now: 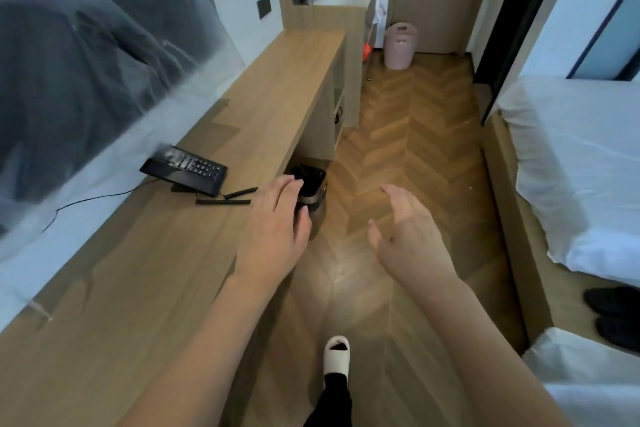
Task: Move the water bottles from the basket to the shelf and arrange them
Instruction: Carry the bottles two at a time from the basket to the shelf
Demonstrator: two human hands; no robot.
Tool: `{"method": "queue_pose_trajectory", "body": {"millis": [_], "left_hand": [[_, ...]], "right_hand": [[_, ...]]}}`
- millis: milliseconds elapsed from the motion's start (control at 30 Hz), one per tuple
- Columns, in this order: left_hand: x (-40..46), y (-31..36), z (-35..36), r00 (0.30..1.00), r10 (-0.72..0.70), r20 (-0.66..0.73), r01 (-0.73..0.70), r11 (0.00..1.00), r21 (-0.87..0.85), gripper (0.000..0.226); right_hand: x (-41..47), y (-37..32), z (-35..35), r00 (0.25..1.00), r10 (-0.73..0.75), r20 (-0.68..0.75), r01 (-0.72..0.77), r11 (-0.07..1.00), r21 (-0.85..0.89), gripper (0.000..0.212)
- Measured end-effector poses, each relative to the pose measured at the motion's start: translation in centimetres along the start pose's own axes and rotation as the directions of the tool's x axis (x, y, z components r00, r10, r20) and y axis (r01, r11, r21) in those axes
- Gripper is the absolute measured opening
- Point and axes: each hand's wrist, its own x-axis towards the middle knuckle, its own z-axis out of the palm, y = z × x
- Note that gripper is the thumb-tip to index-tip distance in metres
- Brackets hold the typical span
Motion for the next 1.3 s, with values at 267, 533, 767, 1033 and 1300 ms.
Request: {"method": "queue_pose_trajectory", "body": {"millis": [267,533,767,1033,1300], "left_hand": [[14.1,-3.9,8.2,0.999,0.033,-0.006,-0.033,0.998,-0.058,0.037],[25.8,-6.8,13.3,0.999,0.043,0.009,-0.042,0.993,-0.11,0.036],[34.8,-7.9,19.5,0.997,0.073,0.013,-0.071,0.993,-0.099,0.037],[49.6,-6.5,31.1,0.995,0.093,0.017,-0.091,0.99,-0.107,0.038],[64.9,-4.6,41.5,0.995,0.087,0.046,-0.08,0.989,-0.128,0.038]], "right_hand": [[14.1,2.1,0.9,0.999,0.046,-0.008,-0.047,0.996,-0.079,0.057],[26.3,4.6,0.9,0.996,0.079,-0.032,-0.08,0.995,-0.059,0.057],[36.3,8.7,2.1,0.994,0.089,-0.065,-0.092,0.995,-0.033,0.056],[52.5,17.9,0.8,0.991,0.111,-0.074,-0.115,0.992,-0.053,0.057],[67.6,26.1,-1.1,0.989,0.134,-0.053,-0.137,0.989,-0.056,0.057]]}}
